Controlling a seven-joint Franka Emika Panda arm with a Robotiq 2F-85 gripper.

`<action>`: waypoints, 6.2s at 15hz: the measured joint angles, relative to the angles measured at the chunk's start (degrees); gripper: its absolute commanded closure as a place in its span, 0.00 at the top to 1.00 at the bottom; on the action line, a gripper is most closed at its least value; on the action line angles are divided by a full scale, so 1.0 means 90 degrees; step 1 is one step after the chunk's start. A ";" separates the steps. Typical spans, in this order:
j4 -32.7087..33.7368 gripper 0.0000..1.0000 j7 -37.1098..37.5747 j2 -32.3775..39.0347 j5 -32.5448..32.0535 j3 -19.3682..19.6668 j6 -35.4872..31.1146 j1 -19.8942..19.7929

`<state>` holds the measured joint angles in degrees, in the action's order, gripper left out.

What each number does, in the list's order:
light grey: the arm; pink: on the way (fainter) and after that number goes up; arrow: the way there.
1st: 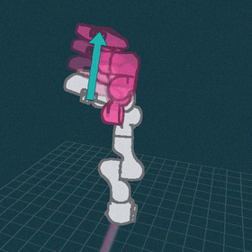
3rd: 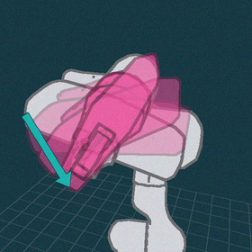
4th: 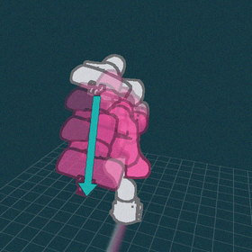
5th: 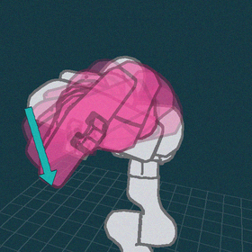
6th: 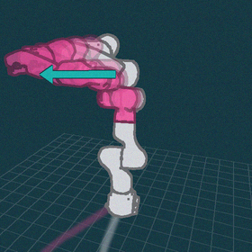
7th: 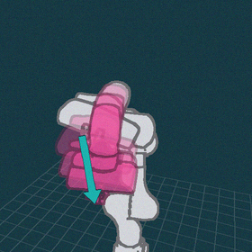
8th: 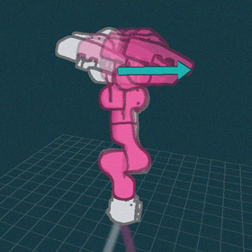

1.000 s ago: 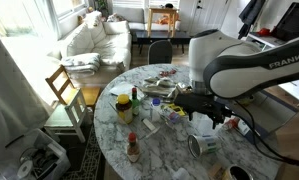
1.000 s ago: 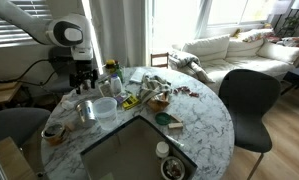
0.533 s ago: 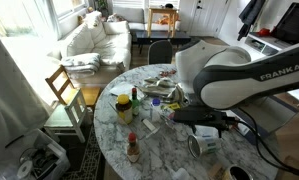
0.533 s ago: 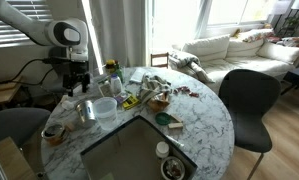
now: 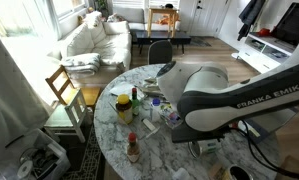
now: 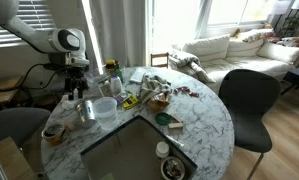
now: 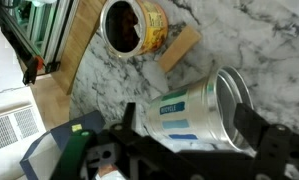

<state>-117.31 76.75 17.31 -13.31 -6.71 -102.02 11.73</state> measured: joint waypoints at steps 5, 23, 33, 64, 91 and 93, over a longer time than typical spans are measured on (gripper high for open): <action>0.0130 0.62 -0.0177 0.0421 -0.0307 0.0009 0.0000 0.0092; 0.0695 0.01 -0.1278 0.0361 0.0075 0.0009 0.0612 0.0195; -0.0935 0.06 -0.1805 -0.2376 0.1535 0.0232 -0.0284 -0.0455; -0.2693 0.44 -0.2868 -0.3556 0.3506 0.1288 -0.2504 -0.2054; -0.2660 0.00 -0.0856 -0.2274 0.1794 0.1168 -0.3400 -0.2178; -0.2662 0.02 -0.0777 -0.2544 0.1777 0.1170 -0.3147 -0.2181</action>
<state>-141.27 69.75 -5.58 2.68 3.83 -130.35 -7.90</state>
